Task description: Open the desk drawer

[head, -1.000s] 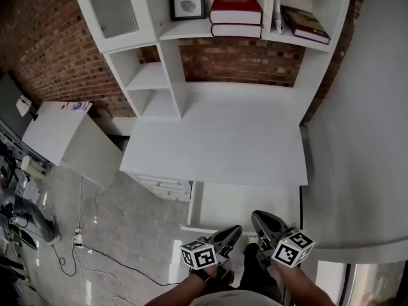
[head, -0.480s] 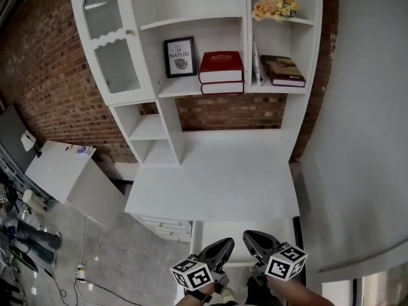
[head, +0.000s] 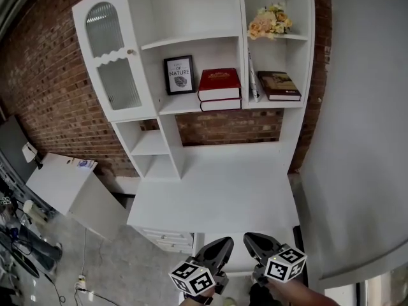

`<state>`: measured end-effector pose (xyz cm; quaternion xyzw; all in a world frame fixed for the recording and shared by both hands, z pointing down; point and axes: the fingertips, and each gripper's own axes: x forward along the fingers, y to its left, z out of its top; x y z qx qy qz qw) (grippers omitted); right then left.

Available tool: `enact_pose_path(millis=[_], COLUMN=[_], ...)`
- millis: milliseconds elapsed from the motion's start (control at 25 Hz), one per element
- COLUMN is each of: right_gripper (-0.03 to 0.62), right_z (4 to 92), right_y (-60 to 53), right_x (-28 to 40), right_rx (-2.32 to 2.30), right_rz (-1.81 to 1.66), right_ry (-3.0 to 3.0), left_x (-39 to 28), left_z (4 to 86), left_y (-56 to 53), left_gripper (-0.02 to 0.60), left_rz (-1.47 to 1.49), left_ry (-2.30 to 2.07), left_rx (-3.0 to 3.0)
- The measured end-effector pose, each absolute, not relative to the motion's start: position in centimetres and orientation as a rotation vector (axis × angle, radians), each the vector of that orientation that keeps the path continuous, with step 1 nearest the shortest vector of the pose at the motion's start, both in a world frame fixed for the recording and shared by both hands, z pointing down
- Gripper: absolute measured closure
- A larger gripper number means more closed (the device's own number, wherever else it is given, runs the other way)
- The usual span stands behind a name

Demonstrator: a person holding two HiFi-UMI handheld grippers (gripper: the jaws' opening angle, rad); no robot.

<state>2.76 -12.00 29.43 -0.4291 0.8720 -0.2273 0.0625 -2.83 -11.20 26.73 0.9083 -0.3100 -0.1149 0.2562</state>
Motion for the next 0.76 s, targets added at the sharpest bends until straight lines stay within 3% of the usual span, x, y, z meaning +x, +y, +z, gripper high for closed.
enact_pose_path(millis=[760], right_gripper=[0.577], right_z=[30.0], right_y=[-12.6], right_x=[1.7], right_rx=[-1.270], right_rz=[-0.705], right_ry=[2.671], left_x=[-3.2], left_z=[26.7], left_y=[-12.0], left_gripper=[0.569], left_rz=[-0.293], left_ry=[-0.876], left_rx=[2.487])
